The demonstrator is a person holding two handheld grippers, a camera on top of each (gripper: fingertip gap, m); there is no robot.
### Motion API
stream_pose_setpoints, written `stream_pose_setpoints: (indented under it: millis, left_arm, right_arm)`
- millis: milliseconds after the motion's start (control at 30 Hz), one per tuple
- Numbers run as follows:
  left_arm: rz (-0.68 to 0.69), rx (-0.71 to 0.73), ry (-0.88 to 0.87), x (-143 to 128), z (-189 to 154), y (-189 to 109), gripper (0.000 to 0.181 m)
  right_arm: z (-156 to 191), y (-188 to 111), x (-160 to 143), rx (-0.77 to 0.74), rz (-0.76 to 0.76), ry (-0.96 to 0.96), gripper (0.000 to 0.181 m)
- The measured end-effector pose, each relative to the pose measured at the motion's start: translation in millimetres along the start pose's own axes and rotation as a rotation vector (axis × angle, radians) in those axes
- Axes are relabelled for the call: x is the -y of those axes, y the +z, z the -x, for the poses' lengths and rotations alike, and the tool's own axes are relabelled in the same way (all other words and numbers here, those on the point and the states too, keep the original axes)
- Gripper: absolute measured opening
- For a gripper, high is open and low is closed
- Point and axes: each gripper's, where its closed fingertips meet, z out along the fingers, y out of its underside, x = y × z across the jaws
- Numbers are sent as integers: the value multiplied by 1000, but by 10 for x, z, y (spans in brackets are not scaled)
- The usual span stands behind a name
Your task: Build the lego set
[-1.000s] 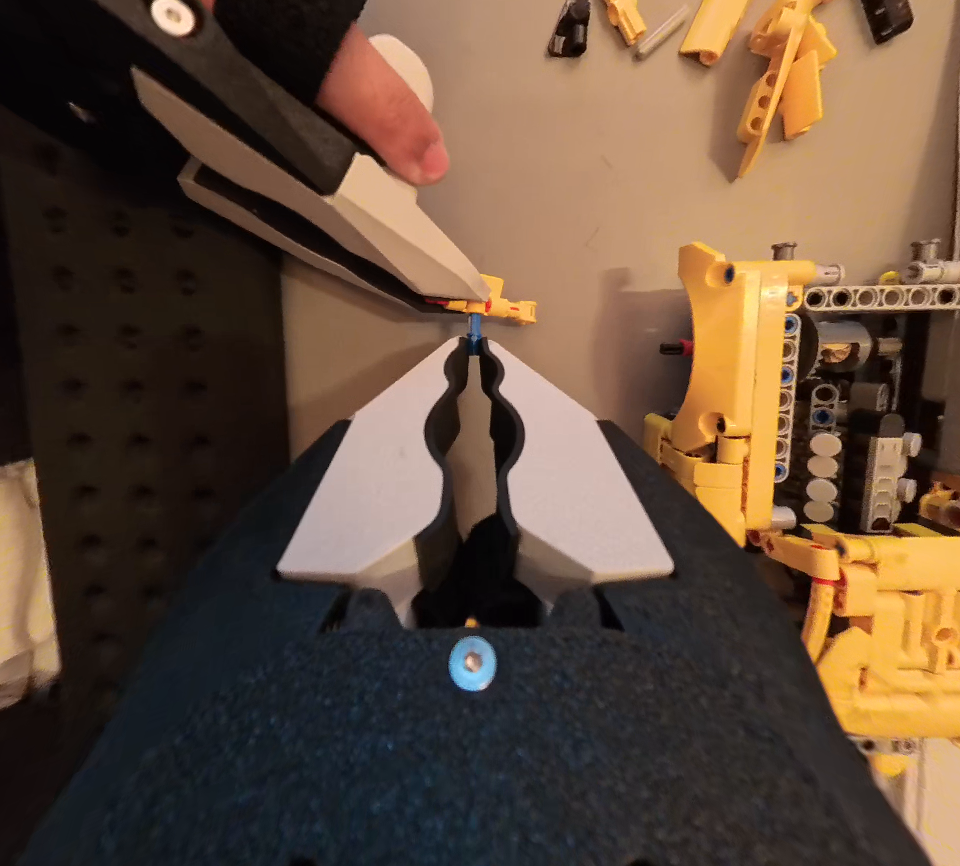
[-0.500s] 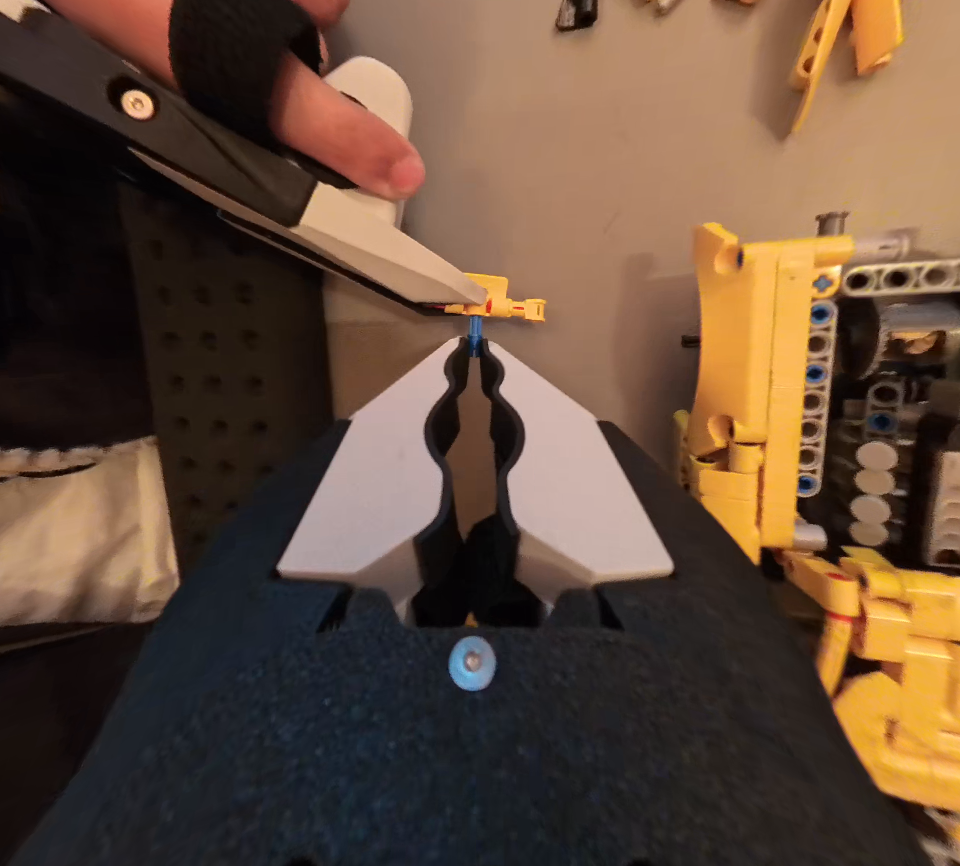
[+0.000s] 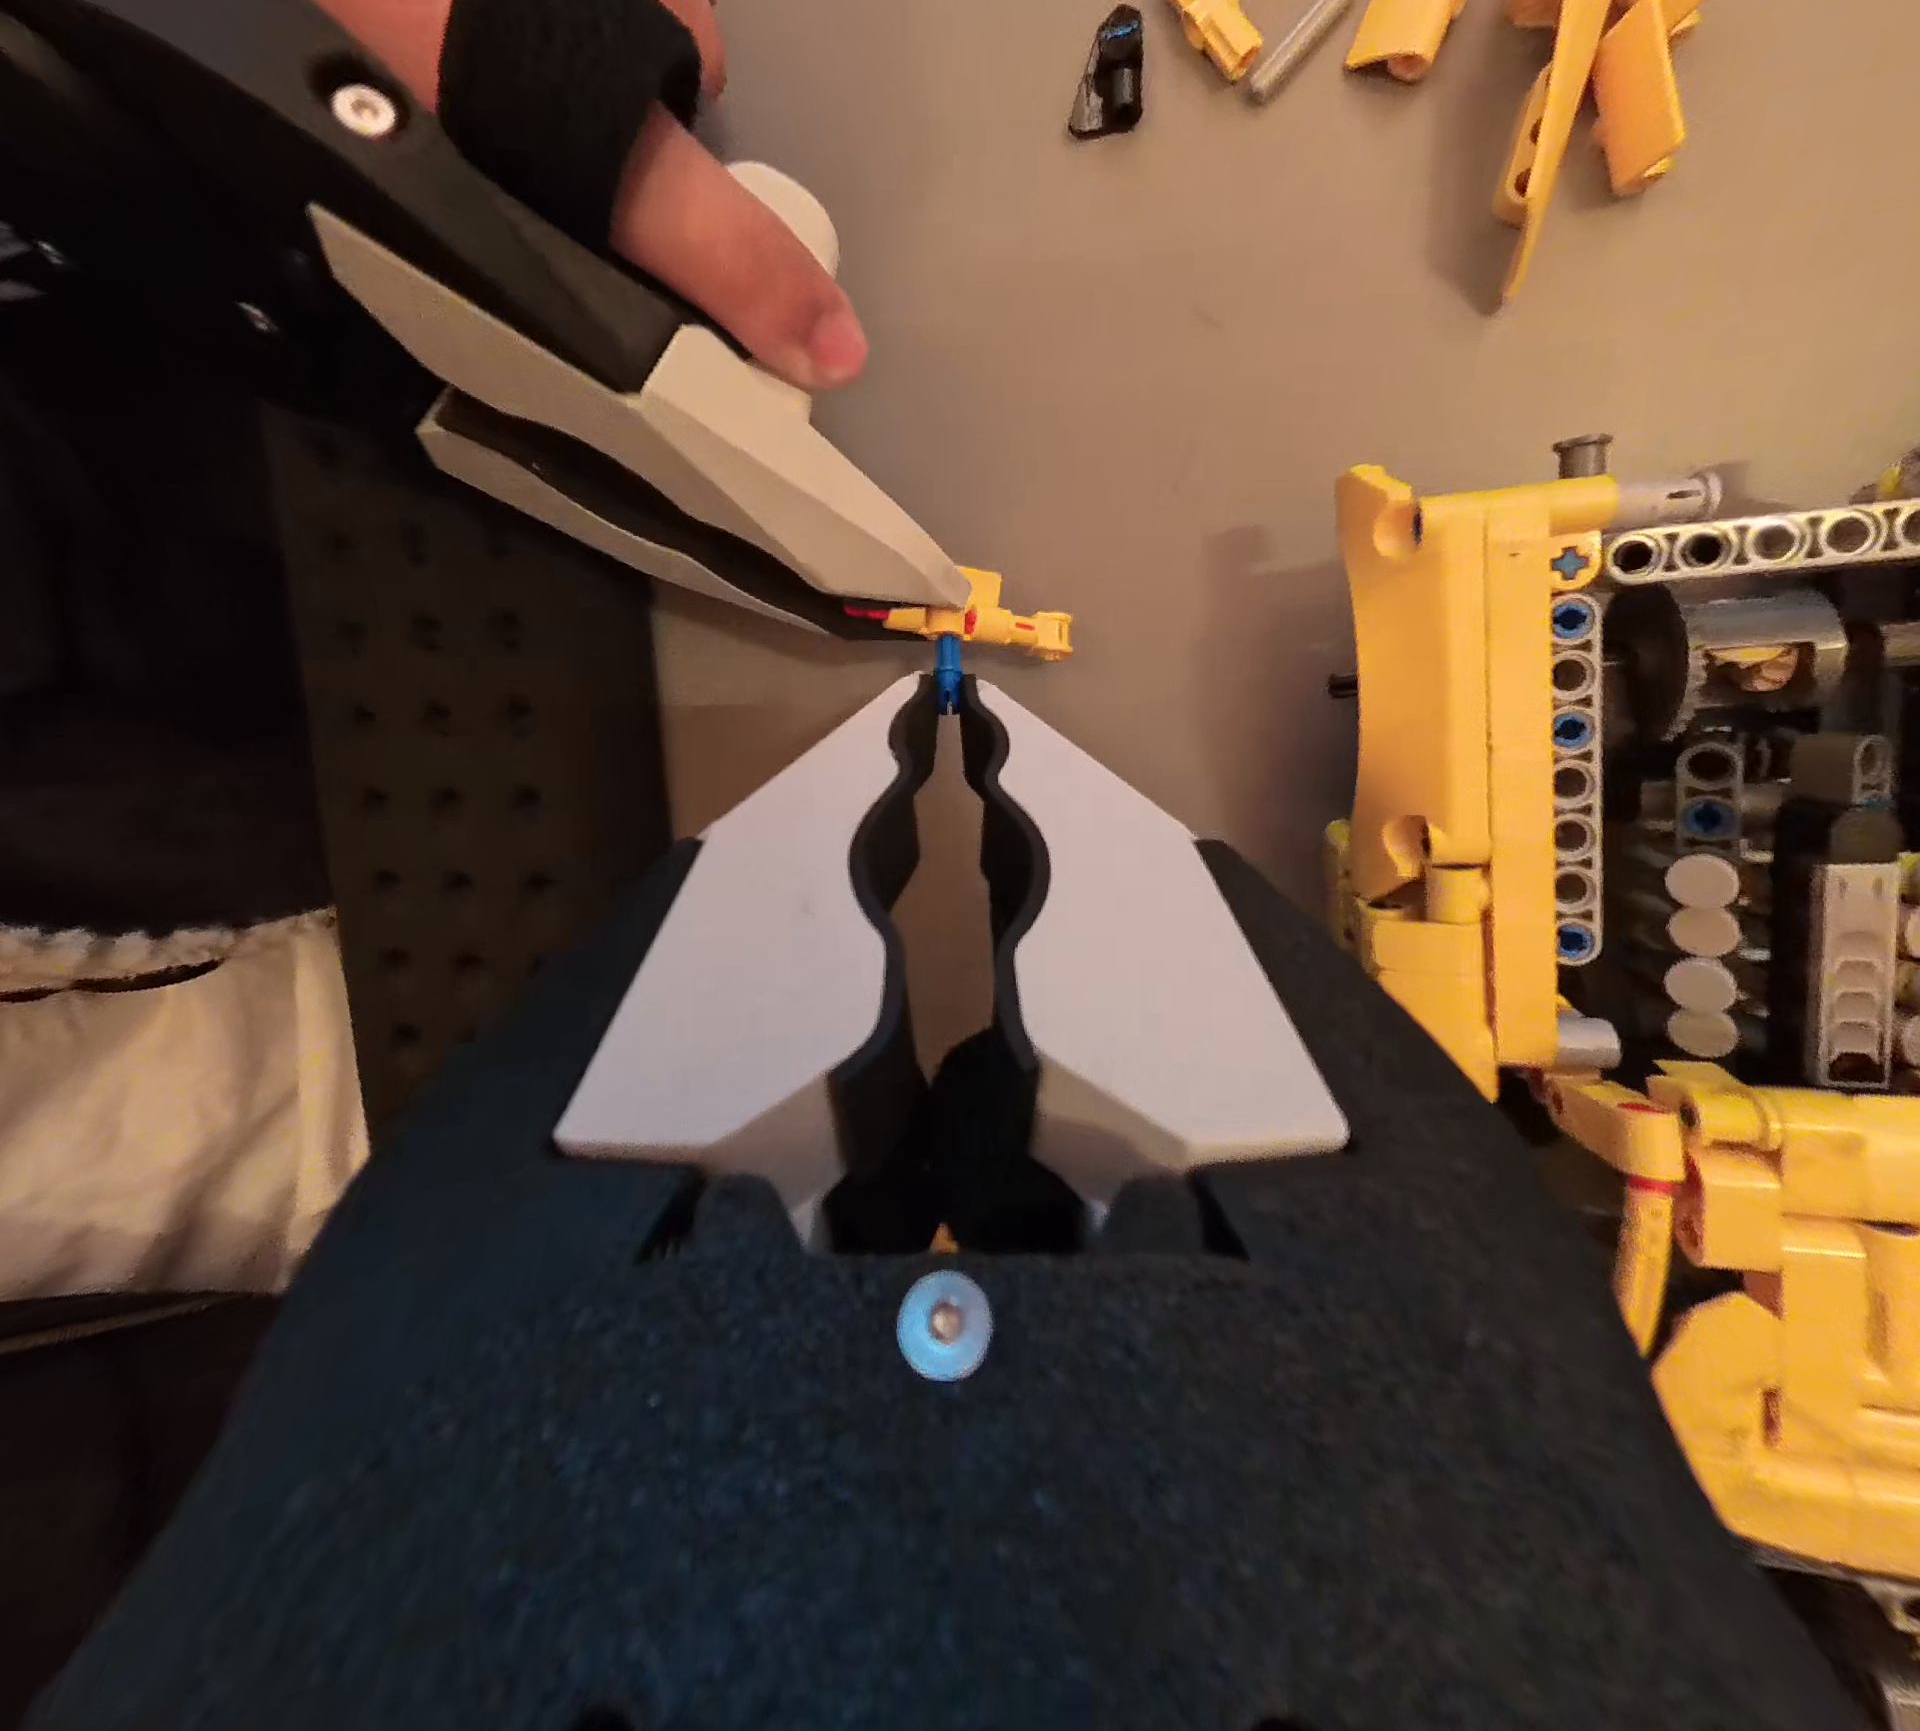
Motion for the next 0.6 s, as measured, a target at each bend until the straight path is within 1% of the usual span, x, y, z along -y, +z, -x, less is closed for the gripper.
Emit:
stream_pose_setpoints:
  millis: [100, 233, 467, 600]
  left_arm:
    - [-33, -52, -113, 23, 10, -14, 6]
    - [-64, -97, -218, 37, 28, -36, 6]
    - [-73, -136, -265, 40, 4, -37, 7]
    - [-81, -139, -289, 42, 22, -47, 7]
  right_arm:
    - [11, -24, 1, -4, 3, -8, 3]
    - [15, -56, 29, -53, 13, -80, 3]
    - [45, -51, 16, -213, 67, -336, 3]
    - [-5, -52, 15, -329, 88, -463, 3]
